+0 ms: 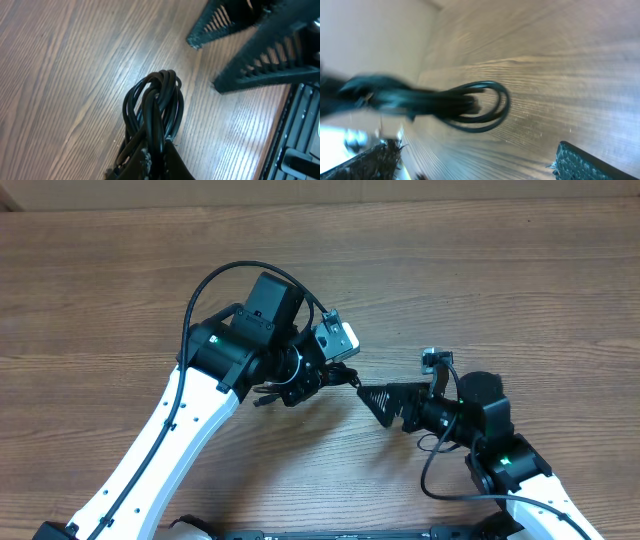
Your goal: Untangle cables
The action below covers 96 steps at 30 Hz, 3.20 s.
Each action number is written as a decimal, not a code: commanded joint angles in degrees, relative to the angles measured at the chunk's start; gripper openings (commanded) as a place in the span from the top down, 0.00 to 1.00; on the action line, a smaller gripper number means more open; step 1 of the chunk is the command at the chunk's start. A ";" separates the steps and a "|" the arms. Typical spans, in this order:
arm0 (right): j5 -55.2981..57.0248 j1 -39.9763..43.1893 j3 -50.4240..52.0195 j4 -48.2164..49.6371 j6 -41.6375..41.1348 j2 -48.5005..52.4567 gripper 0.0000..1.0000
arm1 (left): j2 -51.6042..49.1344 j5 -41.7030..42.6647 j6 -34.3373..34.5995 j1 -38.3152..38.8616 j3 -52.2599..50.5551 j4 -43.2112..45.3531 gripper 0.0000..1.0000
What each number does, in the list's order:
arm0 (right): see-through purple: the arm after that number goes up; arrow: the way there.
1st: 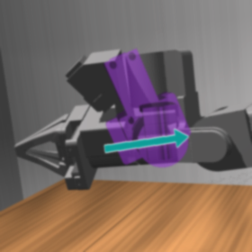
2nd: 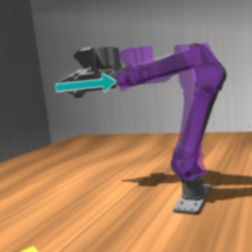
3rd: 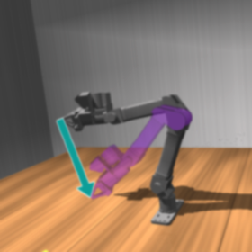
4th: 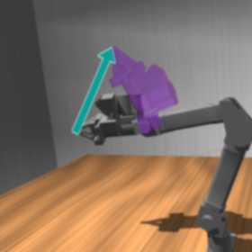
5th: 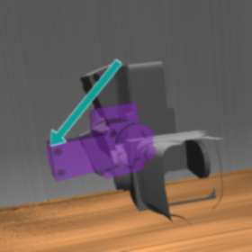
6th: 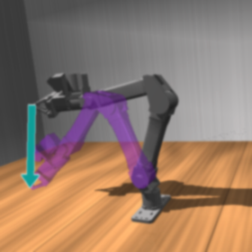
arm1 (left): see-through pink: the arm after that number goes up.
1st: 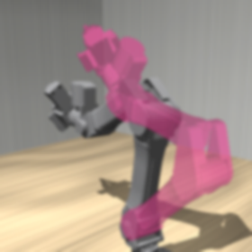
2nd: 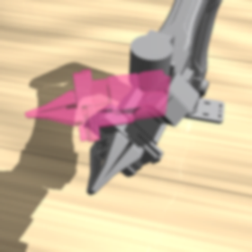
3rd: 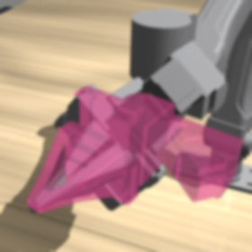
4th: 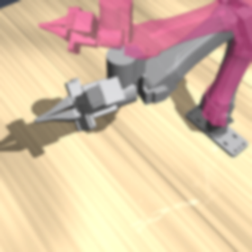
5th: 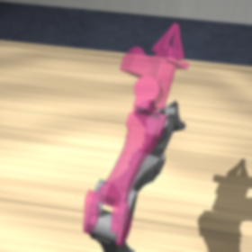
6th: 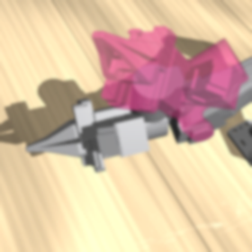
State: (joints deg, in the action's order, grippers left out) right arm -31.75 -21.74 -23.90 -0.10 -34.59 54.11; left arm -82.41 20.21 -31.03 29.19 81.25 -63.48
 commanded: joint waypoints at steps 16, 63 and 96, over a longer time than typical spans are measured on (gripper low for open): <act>-15.78 0.81 -0.83 16.17 27.19 1.07 0.37 | -0.35 36.44 -5.25 -8.44 0.83 -2.95 0.96; -13.55 0.81 -0.83 19.30 -18.56 2.23 0.96 | -4.61 19.06 5.22 -8.76 0.85 5.64 0.08; -8.61 2.32 -0.83 21.64 -19.10 2.56 0.00 | -4.63 17.49 26.29 -11.08 0.85 4.17 0.96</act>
State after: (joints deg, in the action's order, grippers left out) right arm -45.84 -20.51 -24.01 22.20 -53.93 56.80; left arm -86.46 39.70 -13.52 20.08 81.36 -59.57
